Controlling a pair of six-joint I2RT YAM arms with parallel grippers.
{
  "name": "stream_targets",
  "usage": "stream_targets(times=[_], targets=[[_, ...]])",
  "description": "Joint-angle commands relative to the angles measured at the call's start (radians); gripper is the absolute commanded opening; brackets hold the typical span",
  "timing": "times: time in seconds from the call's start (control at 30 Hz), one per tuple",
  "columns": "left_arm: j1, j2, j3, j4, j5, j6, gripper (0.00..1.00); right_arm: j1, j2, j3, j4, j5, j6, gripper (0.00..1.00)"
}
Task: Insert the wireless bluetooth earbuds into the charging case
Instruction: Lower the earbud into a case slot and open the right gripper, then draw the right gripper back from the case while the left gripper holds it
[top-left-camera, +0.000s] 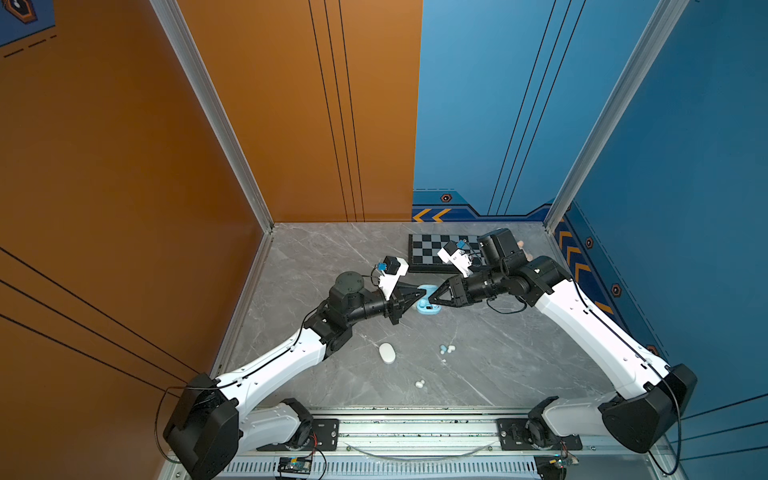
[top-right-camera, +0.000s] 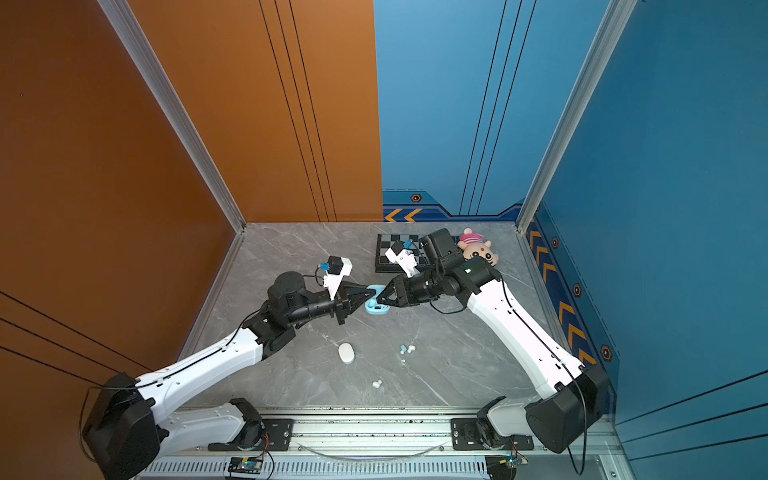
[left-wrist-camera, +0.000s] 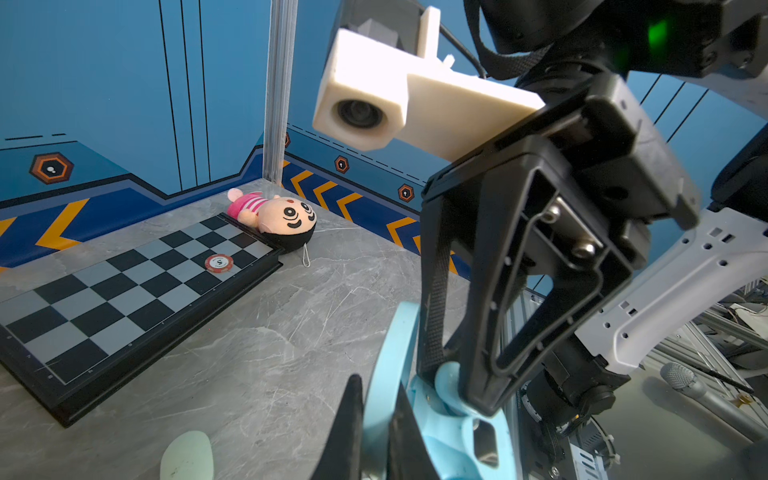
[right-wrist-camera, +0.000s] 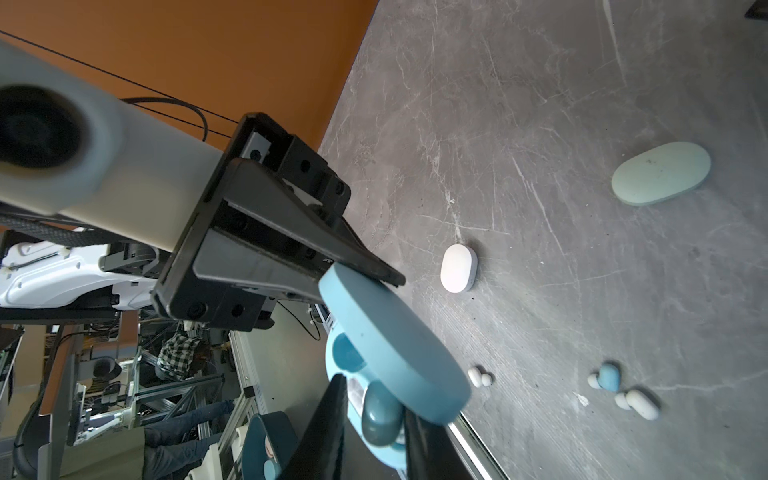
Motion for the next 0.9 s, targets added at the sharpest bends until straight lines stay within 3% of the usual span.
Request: stream_targets(times=[0.0, 0.27, 0.47, 0.7, 0.87], targets=[[-0.013, -0.009, 0.038, 0.034, 0.005, 0.014, 0.00, -0.002, 0.005, 0.012, 0.007, 0.065, -0.009, 0.34], [-0.021, -0.001, 0.037, 0.040, 0.004, 0.016, 0.00, -0.027, -0.011, 0.061, 0.011, 0.142, 0.011, 0.43], [-0.029, 0.005, 0.031, 0.053, -0.008, 0.020, 0.00, -0.049, -0.036, 0.094, 0.030, 0.160, 0.034, 0.45], [-0.031, -0.038, -0.029, 0.057, -0.153, 0.079, 0.00, -0.102, -0.108, 0.098, 0.056, 0.189, 0.111, 0.45], [-0.023, -0.093, -0.079, 0.056, -0.246, 0.137, 0.00, -0.179, -0.174, -0.030, 0.051, 0.239, 0.238, 0.44]])
